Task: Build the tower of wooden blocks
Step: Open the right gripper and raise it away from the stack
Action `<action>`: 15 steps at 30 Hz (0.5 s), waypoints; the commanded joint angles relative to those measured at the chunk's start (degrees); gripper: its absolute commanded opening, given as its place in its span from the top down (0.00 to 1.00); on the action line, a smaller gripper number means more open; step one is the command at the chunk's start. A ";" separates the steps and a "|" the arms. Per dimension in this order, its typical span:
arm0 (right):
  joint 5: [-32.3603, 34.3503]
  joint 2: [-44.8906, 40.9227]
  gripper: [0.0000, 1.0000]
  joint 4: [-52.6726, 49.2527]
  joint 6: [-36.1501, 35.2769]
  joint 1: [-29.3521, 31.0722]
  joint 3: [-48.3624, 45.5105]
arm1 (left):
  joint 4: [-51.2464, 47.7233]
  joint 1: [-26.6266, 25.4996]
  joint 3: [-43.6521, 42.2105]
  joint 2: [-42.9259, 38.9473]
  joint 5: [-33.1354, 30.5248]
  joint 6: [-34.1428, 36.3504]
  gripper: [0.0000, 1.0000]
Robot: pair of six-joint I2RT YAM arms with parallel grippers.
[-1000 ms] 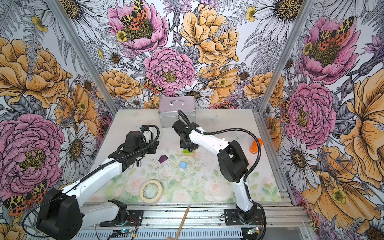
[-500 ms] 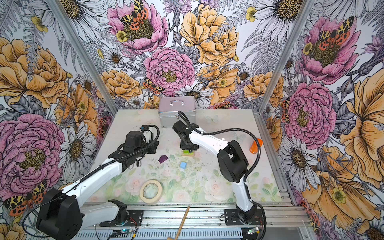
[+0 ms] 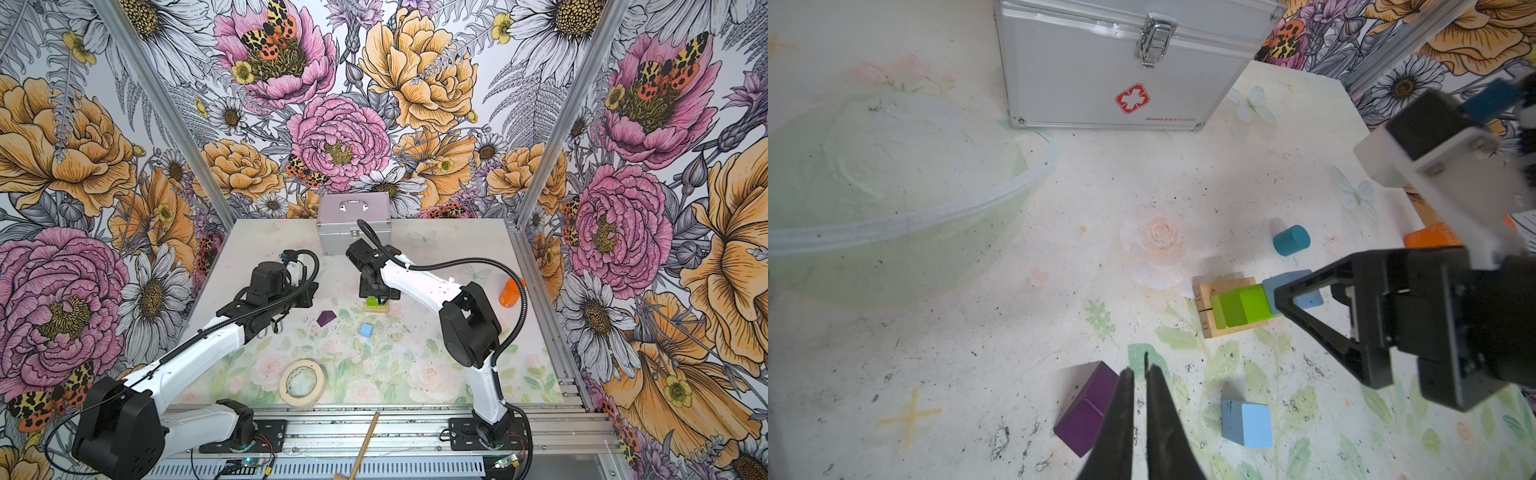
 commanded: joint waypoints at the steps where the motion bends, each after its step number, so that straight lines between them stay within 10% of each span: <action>1: 2.38 -6.53 0.22 0.36 -0.35 0.82 -0.53 | 0.37 -0.65 0.15 -1.01 -1.08 0.06 0.88; 15: 5.81 -27.30 0.22 10.27 -4.03 1.37 -17.33 | -10.96 -9.70 4.71 -8.44 -10.91 -1.19 0.68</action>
